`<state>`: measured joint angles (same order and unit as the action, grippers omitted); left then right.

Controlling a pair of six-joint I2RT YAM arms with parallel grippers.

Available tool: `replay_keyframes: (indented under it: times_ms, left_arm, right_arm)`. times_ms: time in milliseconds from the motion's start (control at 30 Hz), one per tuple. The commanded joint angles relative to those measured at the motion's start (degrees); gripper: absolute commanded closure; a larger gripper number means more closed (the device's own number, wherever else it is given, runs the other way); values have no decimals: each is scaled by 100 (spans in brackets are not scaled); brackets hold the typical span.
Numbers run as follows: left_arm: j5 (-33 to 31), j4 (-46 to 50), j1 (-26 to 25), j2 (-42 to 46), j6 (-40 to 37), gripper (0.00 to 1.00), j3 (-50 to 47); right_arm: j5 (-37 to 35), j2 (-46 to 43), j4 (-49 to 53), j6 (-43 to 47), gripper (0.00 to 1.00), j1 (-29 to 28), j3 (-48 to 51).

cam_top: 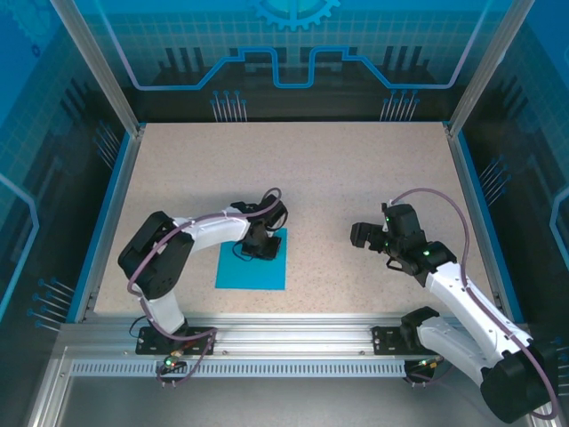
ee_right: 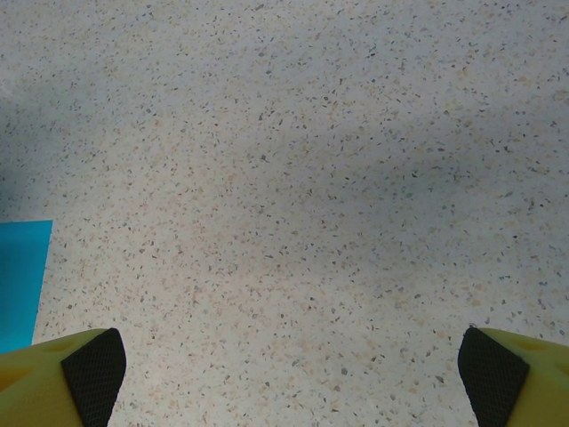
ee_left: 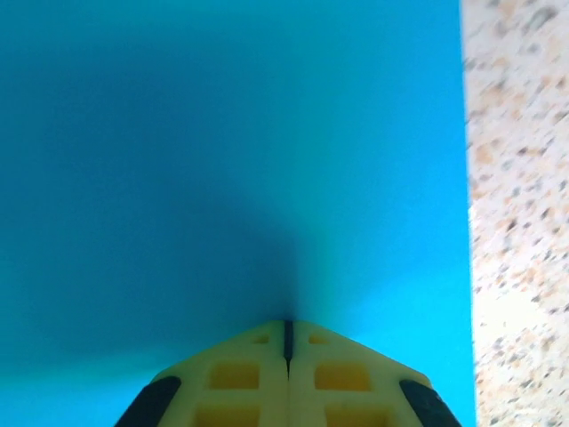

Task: Fold a paper plane with a square sheet of paper (fold left side to right side)
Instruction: Move the square sheet of paper to the center of the table.

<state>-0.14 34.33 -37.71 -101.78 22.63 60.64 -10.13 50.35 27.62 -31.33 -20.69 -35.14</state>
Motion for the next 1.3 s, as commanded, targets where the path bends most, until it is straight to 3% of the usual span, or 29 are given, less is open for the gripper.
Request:
replay_keyframes:
  times_ms: [0,667,867,1100,1267]
  left_arm:
    - [194,-88,-102,-284,143,98,255]
    - [594,211,-216,-2315,-46,98,2955]
    - [616,309,-204,-2271,-101,98,3190]
    - [316,425,-197,-1080,-224,79,2854]
    - [63,392,-76,21,-212,54,2173]
  right_arm:
    - [-76,-122,163,-47,0,-80,-143]
    - [-122,-403,463,-145,0,-93,-81]
    - [-115,-386,484,-157,0,-90,-79]
    - [46,-88,288,-110,0,-102,-143]
    - [208,458,148,36,0,-162,-394]
